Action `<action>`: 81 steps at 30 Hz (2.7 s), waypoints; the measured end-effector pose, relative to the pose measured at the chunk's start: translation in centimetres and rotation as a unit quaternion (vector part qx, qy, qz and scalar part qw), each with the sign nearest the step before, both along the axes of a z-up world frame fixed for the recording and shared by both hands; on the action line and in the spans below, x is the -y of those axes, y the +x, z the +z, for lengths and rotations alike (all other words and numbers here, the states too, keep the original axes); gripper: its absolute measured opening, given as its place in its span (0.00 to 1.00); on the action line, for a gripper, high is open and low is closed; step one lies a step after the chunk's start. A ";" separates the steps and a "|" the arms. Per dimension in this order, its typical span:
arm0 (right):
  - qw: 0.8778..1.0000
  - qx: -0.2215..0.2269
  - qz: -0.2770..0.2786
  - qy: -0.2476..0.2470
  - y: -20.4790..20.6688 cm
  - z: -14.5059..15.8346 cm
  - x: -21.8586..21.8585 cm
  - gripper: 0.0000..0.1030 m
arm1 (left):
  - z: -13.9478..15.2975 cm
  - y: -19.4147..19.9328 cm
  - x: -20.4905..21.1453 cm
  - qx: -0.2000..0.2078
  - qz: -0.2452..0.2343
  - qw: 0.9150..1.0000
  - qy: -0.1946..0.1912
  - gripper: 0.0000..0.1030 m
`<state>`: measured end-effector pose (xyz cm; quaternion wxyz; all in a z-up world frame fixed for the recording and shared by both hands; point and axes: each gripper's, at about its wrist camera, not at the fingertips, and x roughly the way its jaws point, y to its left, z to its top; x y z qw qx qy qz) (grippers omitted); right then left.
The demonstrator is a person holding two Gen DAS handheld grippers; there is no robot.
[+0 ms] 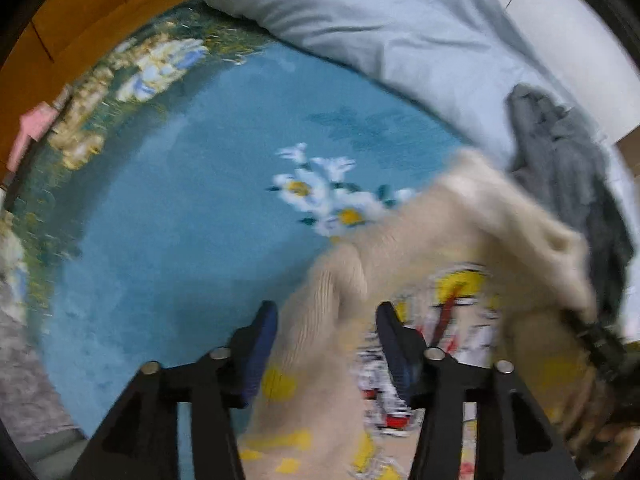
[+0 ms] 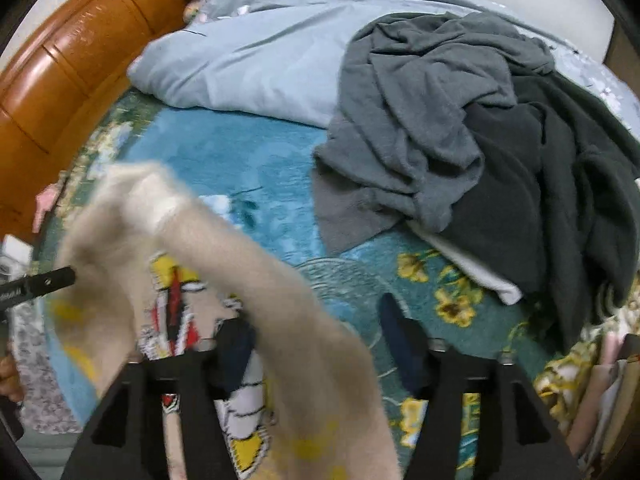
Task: Fold clothes
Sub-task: 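Lift and shake the sweater out with both grippers over the blanket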
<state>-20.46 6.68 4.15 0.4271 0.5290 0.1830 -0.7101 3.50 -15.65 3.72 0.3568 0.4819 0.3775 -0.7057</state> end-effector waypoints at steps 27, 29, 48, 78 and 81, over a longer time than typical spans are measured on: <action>0.996 0.065 -0.057 0.018 11.2 -4.1 -14.3 0.73 | -5.7 11.5 -6.9 -0.011 0.006 0.997 0.071 0.65; 0.994 0.072 -0.079 0.021 10.8 -4.3 -14.3 0.62 | -6.5 11.9 -7.5 -0.005 0.003 0.997 0.077 0.60; 0.983 -0.063 -0.172 0.029 -5.9 3.7 -9.8 0.08 | -2.2 7.7 -3.3 -0.025 -0.022 0.999 0.028 0.06; 0.991 0.021 -0.124 0.043 6.9 0.0 -14.7 0.58 | -3.6 6.5 -7.2 -0.040 -0.074 0.996 0.026 0.25; 0.991 0.034 -0.128 0.033 6.6 0.2 -15.0 0.58 | -3.3 6.4 -5.9 -0.007 -0.090 0.996 0.012 0.11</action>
